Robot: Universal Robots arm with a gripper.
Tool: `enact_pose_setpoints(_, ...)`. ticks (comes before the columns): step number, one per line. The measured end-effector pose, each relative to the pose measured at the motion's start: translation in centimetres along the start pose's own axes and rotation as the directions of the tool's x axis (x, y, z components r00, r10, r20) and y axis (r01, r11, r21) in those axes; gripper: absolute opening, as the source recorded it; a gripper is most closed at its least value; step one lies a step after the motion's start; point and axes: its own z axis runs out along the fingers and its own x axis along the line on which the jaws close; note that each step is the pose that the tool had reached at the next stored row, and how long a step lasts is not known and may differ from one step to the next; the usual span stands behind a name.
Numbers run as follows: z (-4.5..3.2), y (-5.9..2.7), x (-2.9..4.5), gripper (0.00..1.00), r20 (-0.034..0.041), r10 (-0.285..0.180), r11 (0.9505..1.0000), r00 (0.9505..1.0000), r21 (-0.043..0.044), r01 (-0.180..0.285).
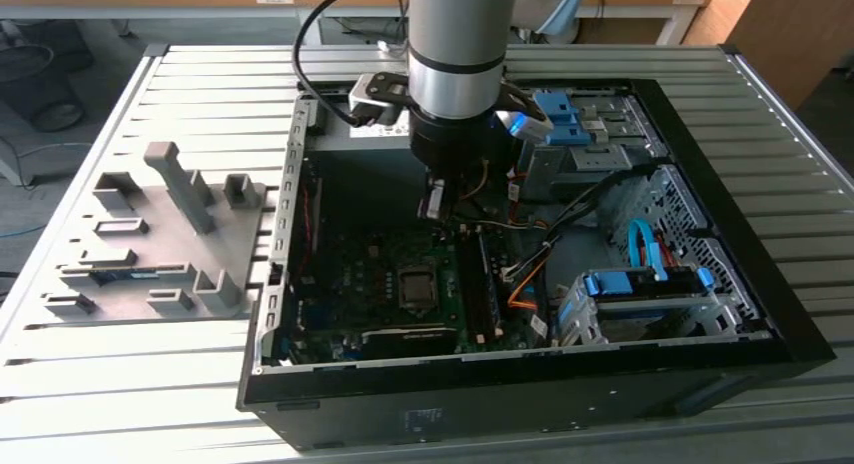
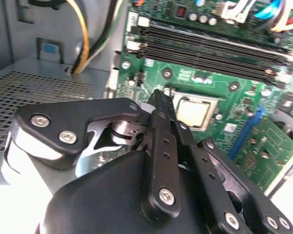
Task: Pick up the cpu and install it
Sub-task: 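Install the first cpu locking lever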
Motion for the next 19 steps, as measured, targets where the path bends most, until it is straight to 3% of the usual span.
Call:
enact_pose_setpoints(2, 0.01, -0.04, 0.10, 0.10, -0.0147, -0.002, 1.0000, 0.9999, 0.0052, 0.002)
enact_pose_setpoints(4, 0.04, -0.10, 0.32, 0.10, -0.0191, -0.003, 1.0000, 0.9998, 0.0064, 0.003)
enact_pose_setpoints(11, 0.54, -0.57, 1.70, 0.10, -0.0191, -0.014, 0.9999, 0.9997, 0.0064, 0.014)
enact_pose_setpoints(15, 0.84, -0.59, 1.76, 0.10, -0.0191, -0.060, 0.9982, 0.9980, 0.0074, 0.060)
enact_pose_setpoints(19, 1.27, -0.60, 1.76, 0.10, -0.0187, -0.115, 0.9932, 0.9931, 0.0098, 0.116)
